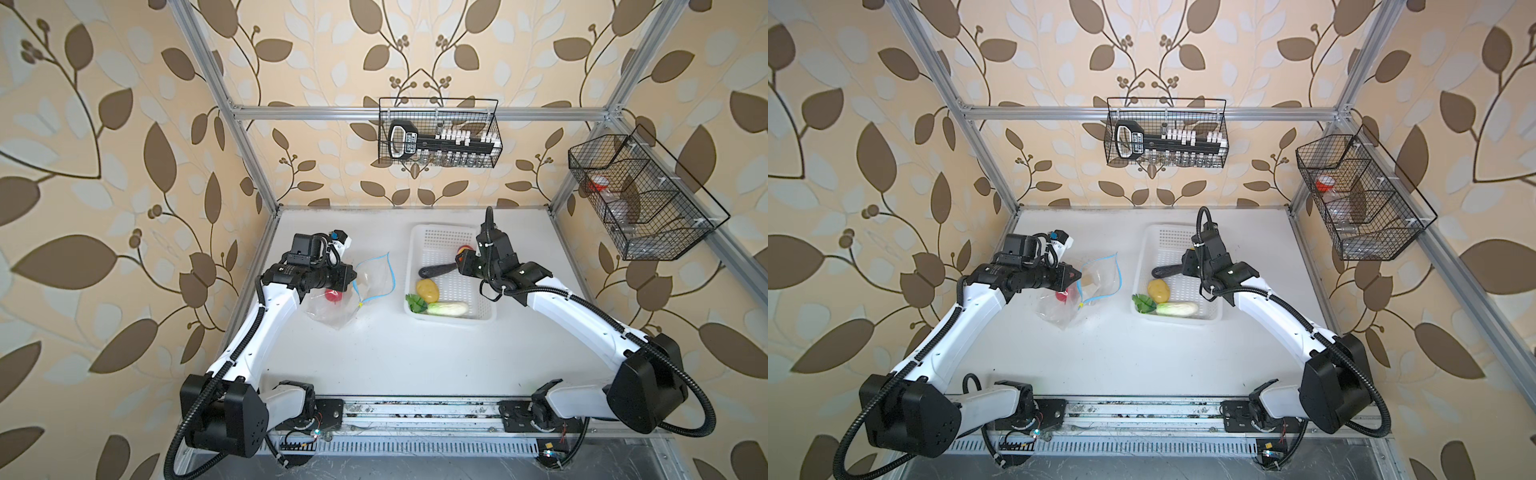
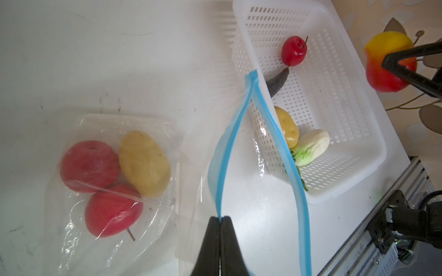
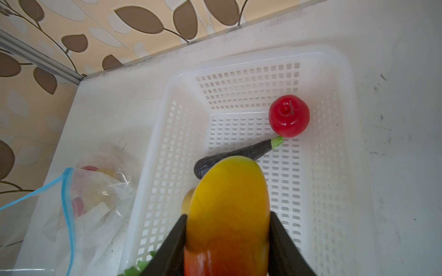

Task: Place the food in the zip-top bag and seal the zipper
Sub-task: 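Carry the mango with the right gripper over the bag opening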

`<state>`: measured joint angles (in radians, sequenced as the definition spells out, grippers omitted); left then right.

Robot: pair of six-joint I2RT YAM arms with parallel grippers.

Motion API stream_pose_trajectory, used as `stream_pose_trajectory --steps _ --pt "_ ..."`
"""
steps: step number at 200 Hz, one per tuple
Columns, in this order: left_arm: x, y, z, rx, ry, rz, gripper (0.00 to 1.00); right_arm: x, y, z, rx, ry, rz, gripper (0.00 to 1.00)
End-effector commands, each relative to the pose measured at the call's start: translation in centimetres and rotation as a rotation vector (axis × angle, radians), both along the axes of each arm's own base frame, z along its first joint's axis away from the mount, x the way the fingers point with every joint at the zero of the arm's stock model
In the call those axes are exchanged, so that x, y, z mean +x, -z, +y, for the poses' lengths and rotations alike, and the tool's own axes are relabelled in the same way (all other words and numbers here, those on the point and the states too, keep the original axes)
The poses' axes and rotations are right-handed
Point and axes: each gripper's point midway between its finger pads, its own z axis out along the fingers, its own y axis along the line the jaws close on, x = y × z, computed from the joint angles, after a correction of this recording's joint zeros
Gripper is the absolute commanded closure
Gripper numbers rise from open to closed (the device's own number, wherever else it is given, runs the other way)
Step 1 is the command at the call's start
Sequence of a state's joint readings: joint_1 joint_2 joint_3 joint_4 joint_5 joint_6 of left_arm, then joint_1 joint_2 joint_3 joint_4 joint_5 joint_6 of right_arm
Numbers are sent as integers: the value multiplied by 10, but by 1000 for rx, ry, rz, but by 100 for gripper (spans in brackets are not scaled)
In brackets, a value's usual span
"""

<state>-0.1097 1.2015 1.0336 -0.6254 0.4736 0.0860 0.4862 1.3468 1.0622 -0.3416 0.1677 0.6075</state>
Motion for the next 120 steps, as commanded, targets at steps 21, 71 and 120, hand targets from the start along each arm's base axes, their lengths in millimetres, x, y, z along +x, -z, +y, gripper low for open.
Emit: stream_pose_trajectory --steps 21,71,120 --pt "7 -25 0 -9 11 -56 100 -11 -31 15 92 -41 -97 66" --pt "13 -40 3 35 29 -85 100 -26 -64 27 210 -70 -227 68" --pt "17 -54 7 81 42 -129 100 -36 -77 54 243 -139 -272 68"
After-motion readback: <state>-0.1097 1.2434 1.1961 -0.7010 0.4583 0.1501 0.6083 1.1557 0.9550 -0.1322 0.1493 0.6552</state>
